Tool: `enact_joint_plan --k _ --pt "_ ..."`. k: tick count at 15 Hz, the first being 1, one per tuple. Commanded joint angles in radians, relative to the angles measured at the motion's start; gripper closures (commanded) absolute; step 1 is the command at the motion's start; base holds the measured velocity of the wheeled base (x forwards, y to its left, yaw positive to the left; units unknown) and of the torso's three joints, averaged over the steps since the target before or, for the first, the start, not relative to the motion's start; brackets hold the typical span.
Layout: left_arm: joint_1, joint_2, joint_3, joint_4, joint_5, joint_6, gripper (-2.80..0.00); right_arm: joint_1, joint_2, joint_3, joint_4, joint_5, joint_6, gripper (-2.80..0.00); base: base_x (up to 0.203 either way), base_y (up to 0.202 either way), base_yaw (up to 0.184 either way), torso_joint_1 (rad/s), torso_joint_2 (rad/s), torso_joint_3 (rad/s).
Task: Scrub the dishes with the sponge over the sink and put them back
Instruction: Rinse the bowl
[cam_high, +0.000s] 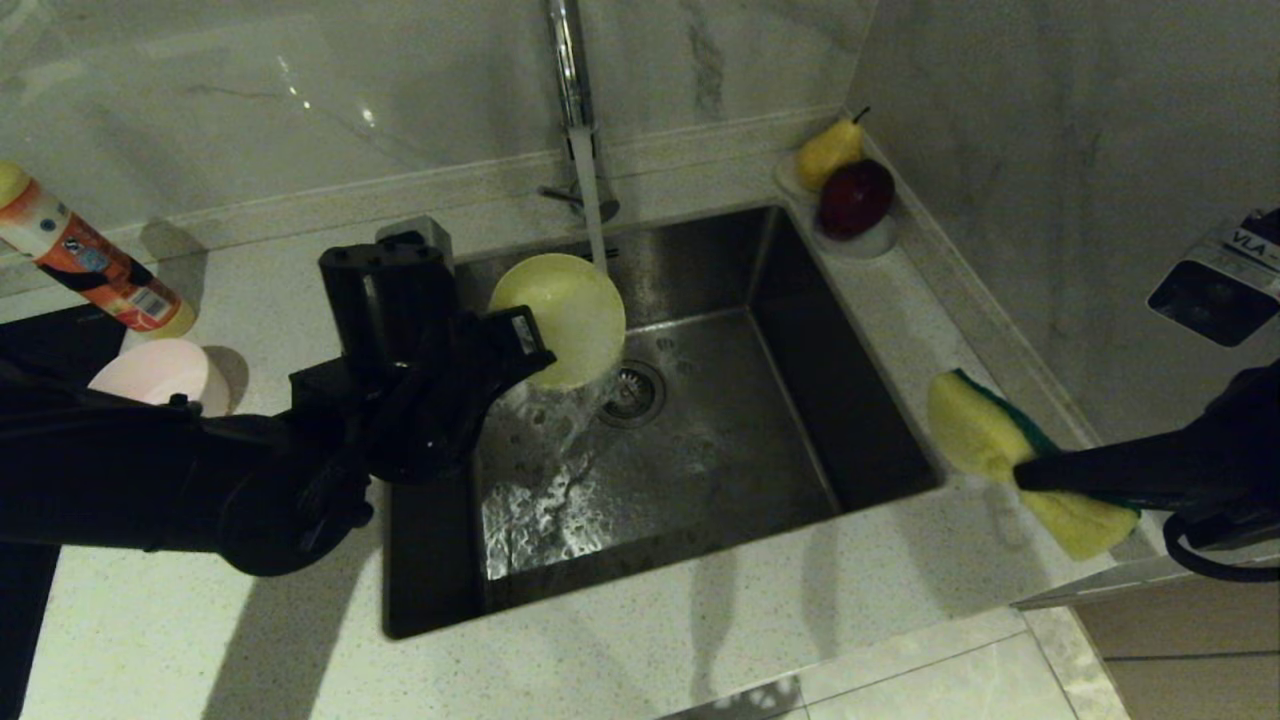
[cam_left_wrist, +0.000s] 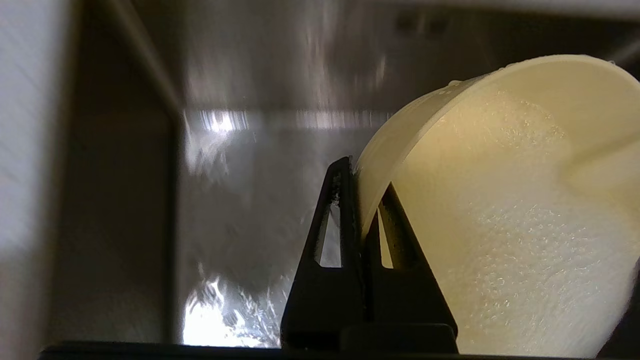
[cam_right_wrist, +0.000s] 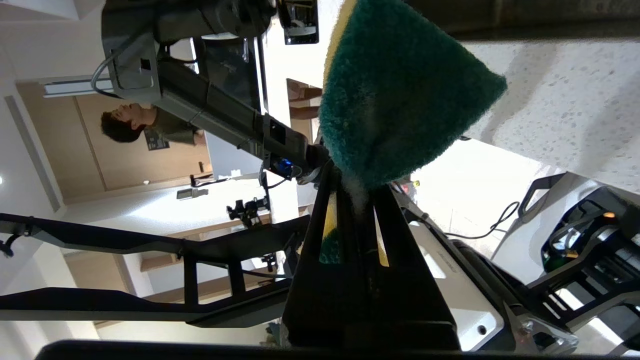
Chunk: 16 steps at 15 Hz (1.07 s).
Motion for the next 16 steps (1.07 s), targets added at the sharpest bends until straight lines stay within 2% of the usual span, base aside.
enact_joint_plan --k 1,3,5,10,14,15,16 --pt "0.018 -0.018 0.122 -0.240 0.002 0.069 0.00 -0.001 0.000 0.000 0.001 0.006 0.003 0.00 0.000 0.000 0.000 0.000 0.00 0.000" --pt "0.041 -0.019 0.185 -0.406 -0.006 0.111 0.00 0.000 -0.003 -0.005 0.006 0.006 0.006 0.00 0.000 0.000 0.000 0.000 0.00 0.000" --pt "0.049 -0.042 0.204 -0.478 -0.023 0.158 0.00 -0.001 -0.021 -0.007 0.014 0.008 0.008 0.00 0.000 0.000 0.000 0.000 0.00 0.000" --pt "0.050 -0.124 0.204 -0.489 -0.084 0.235 0.00 0.002 -0.039 -0.002 0.015 0.008 0.034 0.00 0.000 0.000 0.000 0.000 0.00 0.000" --pt "0.050 -0.191 0.215 -0.491 -0.173 0.267 0.00 0.000 -0.054 0.014 0.017 0.009 0.040 0.00 0.000 0.000 0.000 0.000 0.00 0.000" --pt "0.050 -0.195 0.215 -0.502 -0.179 0.293 0.00 0.000 -0.054 0.022 0.017 0.009 0.038 0.00 0.000 0.000 0.000 0.000 0.00 0.000" --pt "0.050 -0.195 0.215 -0.503 -0.179 0.293 0.00 0.000 -0.054 0.023 0.017 0.009 0.038 0.00 0.000 0.000 0.000 0.000 0.00 0.000"
